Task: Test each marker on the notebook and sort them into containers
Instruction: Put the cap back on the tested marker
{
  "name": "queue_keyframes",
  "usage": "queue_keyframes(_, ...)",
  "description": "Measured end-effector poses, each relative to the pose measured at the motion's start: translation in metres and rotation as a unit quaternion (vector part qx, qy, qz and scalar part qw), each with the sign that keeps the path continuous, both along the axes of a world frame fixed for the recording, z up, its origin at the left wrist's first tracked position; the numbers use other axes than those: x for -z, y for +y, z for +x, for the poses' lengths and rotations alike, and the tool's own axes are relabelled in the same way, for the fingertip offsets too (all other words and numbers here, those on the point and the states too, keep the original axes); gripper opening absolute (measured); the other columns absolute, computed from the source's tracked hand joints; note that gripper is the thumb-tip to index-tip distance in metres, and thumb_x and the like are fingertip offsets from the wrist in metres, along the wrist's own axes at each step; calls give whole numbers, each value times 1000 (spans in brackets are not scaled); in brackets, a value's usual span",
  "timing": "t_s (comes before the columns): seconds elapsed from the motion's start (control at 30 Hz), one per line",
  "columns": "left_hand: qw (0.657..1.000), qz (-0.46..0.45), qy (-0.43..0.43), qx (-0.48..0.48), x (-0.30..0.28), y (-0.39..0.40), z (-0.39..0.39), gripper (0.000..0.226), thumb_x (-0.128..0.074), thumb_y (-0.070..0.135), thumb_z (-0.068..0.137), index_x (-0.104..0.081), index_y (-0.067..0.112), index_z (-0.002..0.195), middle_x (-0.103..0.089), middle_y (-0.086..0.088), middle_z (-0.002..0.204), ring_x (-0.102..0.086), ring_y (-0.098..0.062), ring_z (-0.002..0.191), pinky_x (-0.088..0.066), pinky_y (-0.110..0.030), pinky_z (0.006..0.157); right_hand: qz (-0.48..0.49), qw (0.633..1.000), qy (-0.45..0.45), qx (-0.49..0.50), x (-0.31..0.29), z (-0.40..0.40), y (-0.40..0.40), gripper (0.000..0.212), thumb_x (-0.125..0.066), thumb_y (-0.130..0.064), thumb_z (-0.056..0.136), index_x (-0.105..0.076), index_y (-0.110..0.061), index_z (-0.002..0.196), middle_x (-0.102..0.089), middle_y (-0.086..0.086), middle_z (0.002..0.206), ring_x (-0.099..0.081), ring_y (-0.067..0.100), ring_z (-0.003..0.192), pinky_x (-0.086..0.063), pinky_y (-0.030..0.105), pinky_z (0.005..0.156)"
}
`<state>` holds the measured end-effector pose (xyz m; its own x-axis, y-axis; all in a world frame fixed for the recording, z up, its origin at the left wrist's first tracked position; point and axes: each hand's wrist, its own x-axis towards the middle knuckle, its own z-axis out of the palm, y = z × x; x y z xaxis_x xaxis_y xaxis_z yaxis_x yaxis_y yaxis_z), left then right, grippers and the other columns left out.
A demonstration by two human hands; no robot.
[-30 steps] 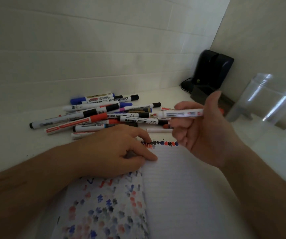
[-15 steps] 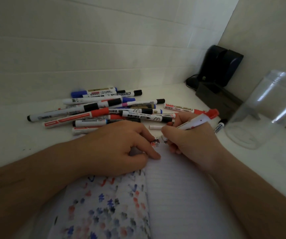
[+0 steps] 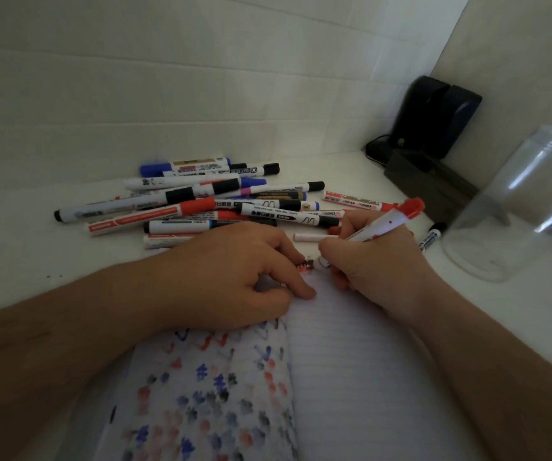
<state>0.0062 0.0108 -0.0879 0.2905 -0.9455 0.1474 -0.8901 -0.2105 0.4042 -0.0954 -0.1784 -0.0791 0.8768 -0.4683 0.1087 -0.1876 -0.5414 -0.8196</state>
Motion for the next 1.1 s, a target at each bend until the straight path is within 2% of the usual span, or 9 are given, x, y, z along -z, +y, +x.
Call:
queue_keyframes(0.17, 1000, 5, 4, -2, -1, 0, 0, 38, -48, 49, 83, -67, 62, 113, -51, 33, 131, -44, 11, 117, -44, -26, 101, 60, 998, -24, 1, 2, -2, -2, 26, -72, -5, 82, -52, -10, 66, -67, 24, 63, -60, 26, 49, -46, 33, 48)
queue_keyframes(0.43, 1000, -3, -3, 2, 0, 0, 0, 38, -48, 49, 83, -68, 60, 113, -52, 32, 131, -44, 12, 115, -40, -20, 97, -24, 1000, 1, -7, -1, -1, 2, 24, -71, -8, 76, -52, -11, 62, -66, 10, 55, -55, 14, 44, -47, 28, 50)
queue_keyframes(0.53, 1000, 1, 0, 1, 1, -1, 1, 37, -48, 49, 84, -68, 60, 113, -51, 33, 131, -44, 13, 115, -41, -20, 95, 8, 1000, -9, -3, 1, -2, 0, 23, -71, -5, 79, -52, -4, 66, -66, 18, 59, -57, 18, 46, -46, 30, 48)
queue_keyframes(0.67, 1000, -1, 0, 2, 2, -1, 2, 37, -48, 50, 84, -68, 60, 113, -52, 33, 130, -45, 12, 116, -41, -19, 95, 43, 999, -26, -11, 3, -3, -2, 25, -74, -7, 85, -55, -3, 70, -70, 18, 63, -62, 25, 51, -51, 33, 52)
queue_keyframes(0.83, 1000, -3, -4, 2, 2, 0, 1, 38, -46, 50, 83, -68, 61, 113, -52, 33, 130, -44, 13, 116, -39, -18, 96, 1, 1000, -14, -22, 3, -3, 0, 29, -73, -7, 81, -51, -13, 62, -68, 14, 56, -58, 19, 47, -47, 33, 52)
queue_keyframes(1.0, 1000, -1, -4, -1, 1, 0, 0, 37, -48, 49, 84, -67, 61, 113, -51, 33, 131, -43, 13, 117, -37, -17, 97, 57, 998, -39, -4, 5, -2, -4, 24, -72, -6, 85, -53, 1, 71, -67, 22, 63, -60, 20, 47, -47, 31, 48)
queue_keyframes(1.1, 1000, 2, -4, 0, 1, 1, 0, 38, -48, 48, 83, -67, 61, 114, -51, 33, 131, -42, 13, 117, -36, -16, 96, 51, 998, -34, -6, 6, -2, -5, 23, -73, -10, 84, -55, -6, 71, -69, 22, 65, -62, 19, 47, -49, 32, 52)
